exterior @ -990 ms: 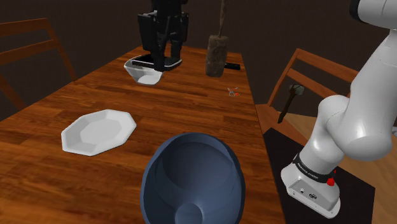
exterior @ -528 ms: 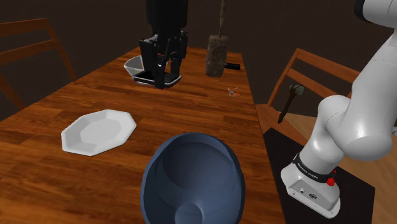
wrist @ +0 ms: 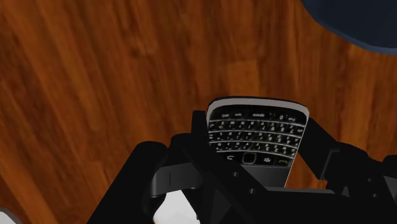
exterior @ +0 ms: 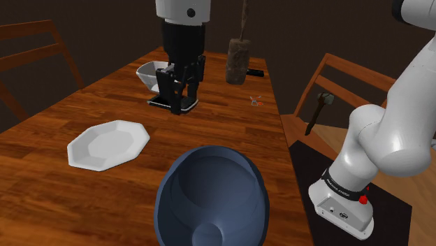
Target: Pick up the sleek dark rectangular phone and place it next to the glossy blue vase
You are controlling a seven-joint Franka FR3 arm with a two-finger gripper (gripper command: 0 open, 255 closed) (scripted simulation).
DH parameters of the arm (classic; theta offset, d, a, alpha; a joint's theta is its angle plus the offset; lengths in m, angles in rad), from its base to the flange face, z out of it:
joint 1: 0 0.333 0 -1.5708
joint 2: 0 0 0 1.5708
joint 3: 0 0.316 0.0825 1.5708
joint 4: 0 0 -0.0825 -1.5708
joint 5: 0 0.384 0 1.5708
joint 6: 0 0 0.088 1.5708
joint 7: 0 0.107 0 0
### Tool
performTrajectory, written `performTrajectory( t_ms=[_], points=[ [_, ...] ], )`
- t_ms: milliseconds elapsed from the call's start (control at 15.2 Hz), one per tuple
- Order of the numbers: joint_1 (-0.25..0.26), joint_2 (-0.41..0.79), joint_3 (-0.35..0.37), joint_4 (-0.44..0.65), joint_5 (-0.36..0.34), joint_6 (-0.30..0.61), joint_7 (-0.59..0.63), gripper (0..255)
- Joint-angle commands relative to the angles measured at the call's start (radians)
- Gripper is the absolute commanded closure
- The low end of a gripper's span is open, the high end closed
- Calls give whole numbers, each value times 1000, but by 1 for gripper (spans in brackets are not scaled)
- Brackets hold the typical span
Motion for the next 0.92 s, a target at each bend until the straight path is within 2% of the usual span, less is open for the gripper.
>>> performTrajectory(
  t_ms=[0, 858],
  points=[
    [0, 0, 0, -29, 0, 29, -1, 255],
    [1, 14, 2, -188, -4, 202, 1, 255]
  ],
)
